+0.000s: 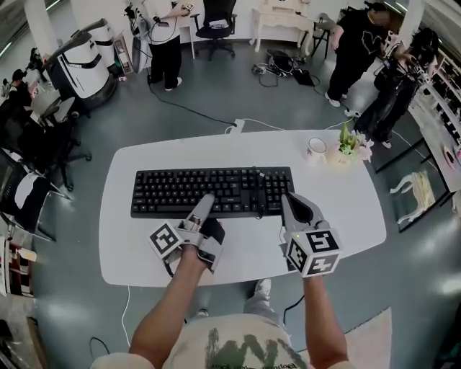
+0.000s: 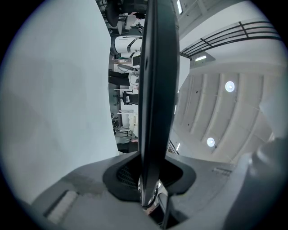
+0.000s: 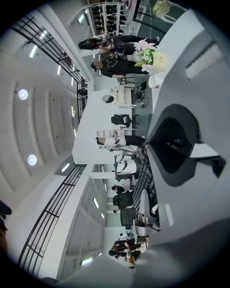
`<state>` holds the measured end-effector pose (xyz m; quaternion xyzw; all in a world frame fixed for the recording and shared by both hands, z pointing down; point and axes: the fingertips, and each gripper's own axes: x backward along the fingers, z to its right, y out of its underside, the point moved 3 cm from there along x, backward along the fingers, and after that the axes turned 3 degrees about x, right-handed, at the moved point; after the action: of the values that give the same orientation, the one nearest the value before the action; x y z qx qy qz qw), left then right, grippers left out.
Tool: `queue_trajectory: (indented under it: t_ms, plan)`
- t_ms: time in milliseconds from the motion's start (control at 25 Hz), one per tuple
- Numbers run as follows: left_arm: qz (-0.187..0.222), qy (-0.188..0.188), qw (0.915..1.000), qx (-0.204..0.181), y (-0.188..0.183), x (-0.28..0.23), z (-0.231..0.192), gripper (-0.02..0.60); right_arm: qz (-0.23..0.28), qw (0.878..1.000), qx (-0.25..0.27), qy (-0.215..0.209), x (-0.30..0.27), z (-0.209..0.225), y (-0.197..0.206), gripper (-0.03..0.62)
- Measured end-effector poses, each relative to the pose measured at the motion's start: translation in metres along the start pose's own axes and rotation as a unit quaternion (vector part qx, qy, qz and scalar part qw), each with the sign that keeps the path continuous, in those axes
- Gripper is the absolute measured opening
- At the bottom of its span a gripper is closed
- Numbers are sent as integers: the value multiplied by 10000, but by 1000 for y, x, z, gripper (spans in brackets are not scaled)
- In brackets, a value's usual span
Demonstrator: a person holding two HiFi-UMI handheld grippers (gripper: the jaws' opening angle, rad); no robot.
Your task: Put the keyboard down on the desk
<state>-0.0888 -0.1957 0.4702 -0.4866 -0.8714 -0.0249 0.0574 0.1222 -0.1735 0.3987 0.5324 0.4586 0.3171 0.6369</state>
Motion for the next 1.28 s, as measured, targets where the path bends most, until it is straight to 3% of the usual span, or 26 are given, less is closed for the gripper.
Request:
queue_trajectory:
  t_ms: [440, 720, 1280]
  plan:
    - [506, -58, 9986, -167, 15, -62, 1, 87, -16, 9978, 56, -653, -47, 68, -18, -2]
    - [754, -121, 9968, -252, 22, -66, 8, 87, -92, 9953, 19, -968, -55, 77, -18, 0]
    - [639, 1, 9978, -149, 0, -71, -3, 87, 88, 9970, 7, -763, -78, 69, -24, -2]
